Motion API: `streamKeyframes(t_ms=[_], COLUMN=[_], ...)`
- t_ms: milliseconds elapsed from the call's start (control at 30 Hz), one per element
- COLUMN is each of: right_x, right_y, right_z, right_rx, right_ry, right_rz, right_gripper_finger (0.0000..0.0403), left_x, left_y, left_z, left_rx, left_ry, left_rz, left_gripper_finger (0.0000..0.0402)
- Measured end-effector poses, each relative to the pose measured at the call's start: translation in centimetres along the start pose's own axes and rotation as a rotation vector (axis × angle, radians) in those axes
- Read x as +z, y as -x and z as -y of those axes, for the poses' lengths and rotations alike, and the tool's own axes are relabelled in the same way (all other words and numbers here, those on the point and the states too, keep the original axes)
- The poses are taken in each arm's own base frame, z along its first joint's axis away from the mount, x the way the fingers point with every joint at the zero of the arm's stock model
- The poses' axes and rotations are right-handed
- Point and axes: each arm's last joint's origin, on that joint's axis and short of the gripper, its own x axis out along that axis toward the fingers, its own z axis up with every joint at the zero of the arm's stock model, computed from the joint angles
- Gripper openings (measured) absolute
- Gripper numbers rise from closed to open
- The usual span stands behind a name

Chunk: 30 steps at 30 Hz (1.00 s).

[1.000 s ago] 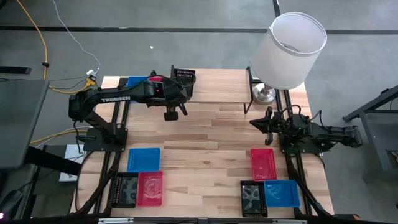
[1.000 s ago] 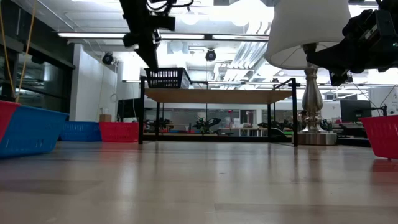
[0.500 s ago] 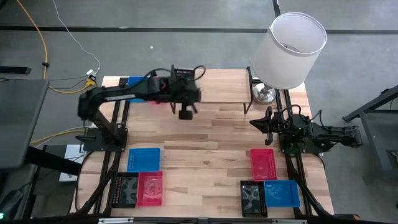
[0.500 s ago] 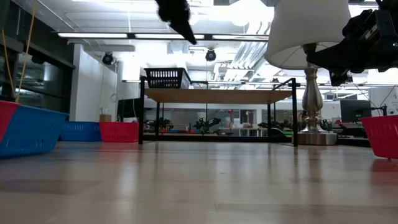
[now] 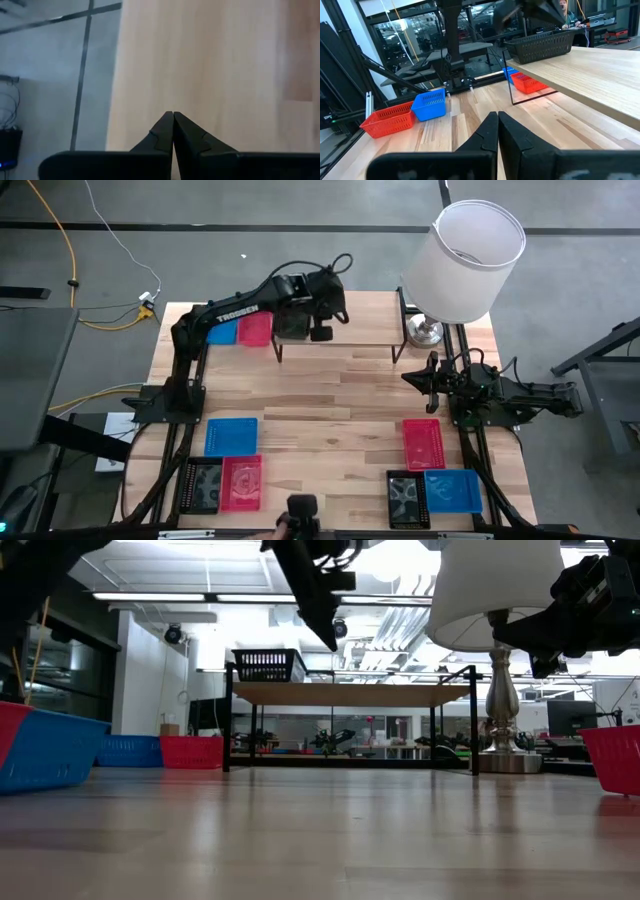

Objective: Stack baskets on shelf by color
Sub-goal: Put the top left black bin on the shelf

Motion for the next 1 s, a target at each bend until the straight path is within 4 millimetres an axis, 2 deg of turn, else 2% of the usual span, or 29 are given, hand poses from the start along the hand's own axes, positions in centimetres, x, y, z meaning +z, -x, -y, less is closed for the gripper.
streamKeyframes(t_ms=[367,1000], right_x=[0.0,0.0], right_y=[0.0,0.0], right_z=[0.0,0.0], right_rx=[0.000,0.000], right_ry=[0.000,0.000], right_rz=[0.000,0.000], right_gripper_finger=[0.0000,0.0000], left_x=[-3.0,-3.6], left_y=[-0.7,-1.1], left_z=[-2.8,-3.3], left_rx=[-0.059,-0.096], left_ry=[0.120,0.109], left_rz=[-0.120,-0.124], left_gripper_finger=[0.0000,0.0000])
